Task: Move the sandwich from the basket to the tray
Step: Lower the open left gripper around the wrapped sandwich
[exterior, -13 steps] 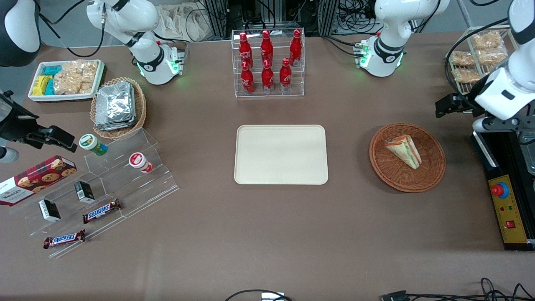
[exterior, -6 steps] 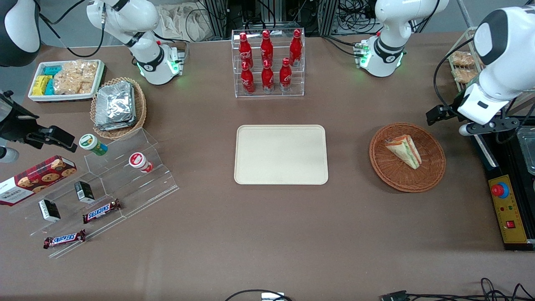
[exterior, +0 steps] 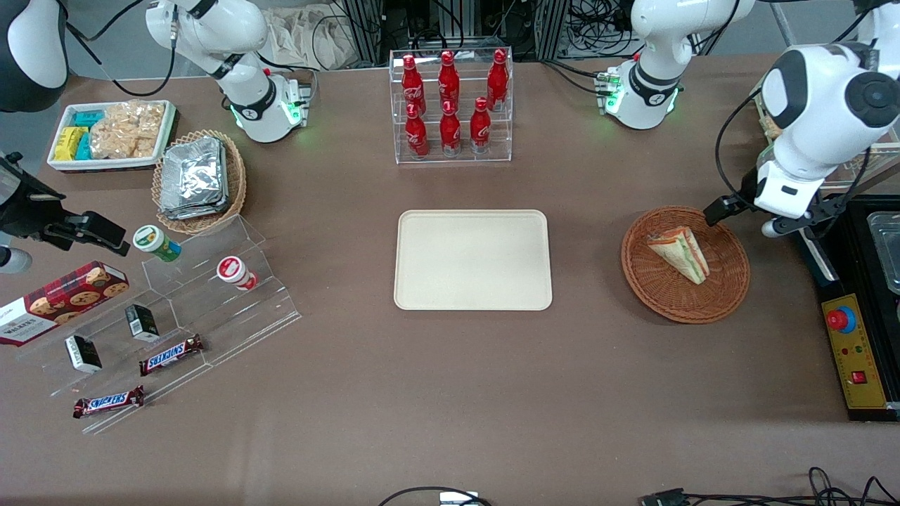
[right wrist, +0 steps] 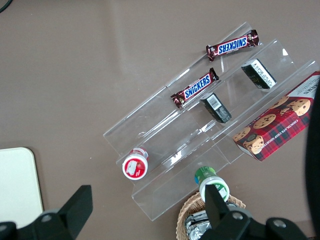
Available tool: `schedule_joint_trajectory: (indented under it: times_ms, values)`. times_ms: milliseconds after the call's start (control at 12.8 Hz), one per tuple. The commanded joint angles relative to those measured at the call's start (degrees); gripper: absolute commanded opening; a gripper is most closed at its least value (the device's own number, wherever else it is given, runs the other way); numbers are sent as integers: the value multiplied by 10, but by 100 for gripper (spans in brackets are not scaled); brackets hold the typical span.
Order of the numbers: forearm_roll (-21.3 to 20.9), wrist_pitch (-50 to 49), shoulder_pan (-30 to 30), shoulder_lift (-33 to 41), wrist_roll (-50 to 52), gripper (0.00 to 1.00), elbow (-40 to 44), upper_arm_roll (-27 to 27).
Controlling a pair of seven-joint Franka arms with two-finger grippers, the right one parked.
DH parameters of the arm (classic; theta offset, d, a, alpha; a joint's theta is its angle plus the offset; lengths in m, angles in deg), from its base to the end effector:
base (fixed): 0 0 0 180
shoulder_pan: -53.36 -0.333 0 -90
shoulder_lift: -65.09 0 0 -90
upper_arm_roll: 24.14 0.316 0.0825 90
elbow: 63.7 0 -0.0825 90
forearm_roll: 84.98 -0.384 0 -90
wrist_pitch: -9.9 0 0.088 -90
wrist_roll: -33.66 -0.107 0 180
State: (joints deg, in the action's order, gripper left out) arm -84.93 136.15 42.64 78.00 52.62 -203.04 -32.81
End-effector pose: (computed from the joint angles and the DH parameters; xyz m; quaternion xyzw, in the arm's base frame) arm 0.4553 0.0161 0.3893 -0.9827 -0.1844 0.0004 0.0167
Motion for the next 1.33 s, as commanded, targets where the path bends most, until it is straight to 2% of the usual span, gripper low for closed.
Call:
schedule_joint_trajectory:
  times_ms: [0, 859, 1250]
  values:
    - [7, 75, -3, 5, 39, 100, -55, -2]
    - [7, 204, 14, -96, 164, 100, -71, -8]
    - [7, 249, 25, -119, 179, 100, -95, -7]
